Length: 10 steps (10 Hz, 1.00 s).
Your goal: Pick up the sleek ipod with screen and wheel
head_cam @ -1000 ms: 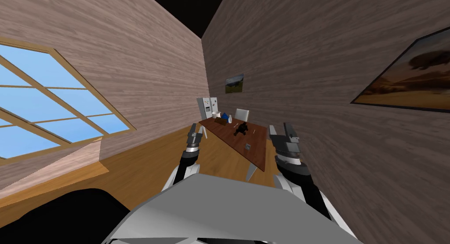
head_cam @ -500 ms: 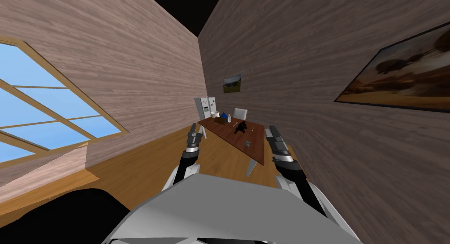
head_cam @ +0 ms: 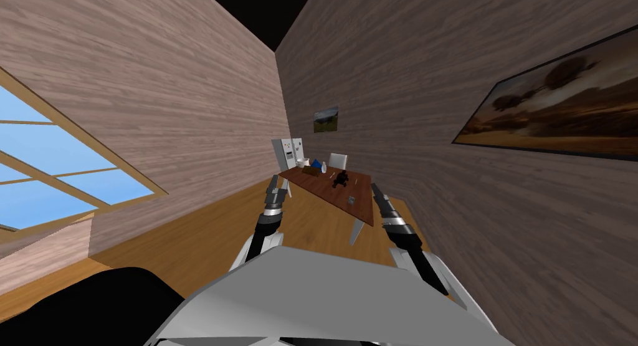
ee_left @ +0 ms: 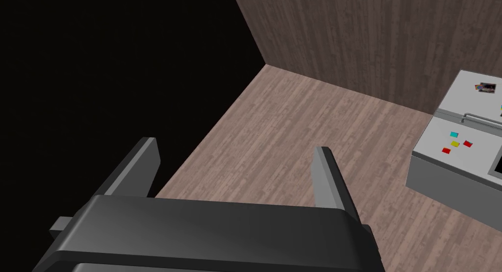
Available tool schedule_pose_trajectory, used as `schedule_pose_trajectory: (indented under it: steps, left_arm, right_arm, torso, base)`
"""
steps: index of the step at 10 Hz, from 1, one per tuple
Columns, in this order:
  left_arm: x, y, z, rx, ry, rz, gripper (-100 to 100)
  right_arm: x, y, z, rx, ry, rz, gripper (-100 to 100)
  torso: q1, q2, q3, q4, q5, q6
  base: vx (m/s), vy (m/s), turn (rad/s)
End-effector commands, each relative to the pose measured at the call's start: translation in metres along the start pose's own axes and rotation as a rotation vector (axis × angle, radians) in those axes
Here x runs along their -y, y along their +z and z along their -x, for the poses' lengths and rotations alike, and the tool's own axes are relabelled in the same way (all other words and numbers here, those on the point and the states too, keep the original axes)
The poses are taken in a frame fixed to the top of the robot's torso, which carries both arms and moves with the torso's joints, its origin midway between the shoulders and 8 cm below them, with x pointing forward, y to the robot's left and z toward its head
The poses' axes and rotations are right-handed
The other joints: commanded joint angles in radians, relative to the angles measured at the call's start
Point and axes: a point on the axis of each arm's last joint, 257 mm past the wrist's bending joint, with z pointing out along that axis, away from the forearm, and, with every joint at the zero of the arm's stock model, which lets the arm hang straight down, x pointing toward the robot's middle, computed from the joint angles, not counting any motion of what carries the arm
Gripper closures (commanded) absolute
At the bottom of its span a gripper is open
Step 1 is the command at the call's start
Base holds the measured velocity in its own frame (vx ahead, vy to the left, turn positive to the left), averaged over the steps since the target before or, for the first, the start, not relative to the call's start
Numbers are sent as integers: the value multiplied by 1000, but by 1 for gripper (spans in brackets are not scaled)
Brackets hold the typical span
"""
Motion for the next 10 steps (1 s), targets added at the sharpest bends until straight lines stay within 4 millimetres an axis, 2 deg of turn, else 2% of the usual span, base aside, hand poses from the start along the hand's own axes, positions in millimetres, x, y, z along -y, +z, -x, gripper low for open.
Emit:
schedule_pose_trajectory:
  steps: [1, 3, 4, 6, 9, 10]
  left_arm:
    - [0, 0, 0, 0, 0, 0, 0]
    - [0, 0, 0, 0, 0, 0, 0]
    - [0, 0, 0, 0, 0, 0, 0]
    - [0, 0, 0, 0, 0, 0, 0]
    - [0, 0, 0, 0, 0, 0, 0]
    - [0, 0, 0, 0, 0, 0, 0]
  right_arm:
    - [27, -2, -6, -35, -83, -69, -100]
    - [62, -7, -18, -79, -179, -150, -100]
    - [63, -8, -19, -81, -178, -154, -100]
    - [97, -16, -30, -131, -272, -234, -100]
    - [155, -38, -52, -228, -403, -369, -100]
    - [155, -38, -52, -228, -403, -371, -100]
  torso:
    - [0, 0, 0, 0, 0, 0]
    - [-1, -2, -1, 0, 0, 0]
    - [-1, -3, -1, -1, 0, 0]
    - [-4, -5, -3, -1, -1, 0]
    - [-2, -7, -4, -2, 0, 0]
    - [-2, -9, -5, -2, 0, 0]
  base:
    - [-59, 89, -92]
    - [-34, 91, -105]
    - [-9, 64, -33]
    - [6, 61, -61]
    - [40, 76, -78]
    - [51, 55, -18]
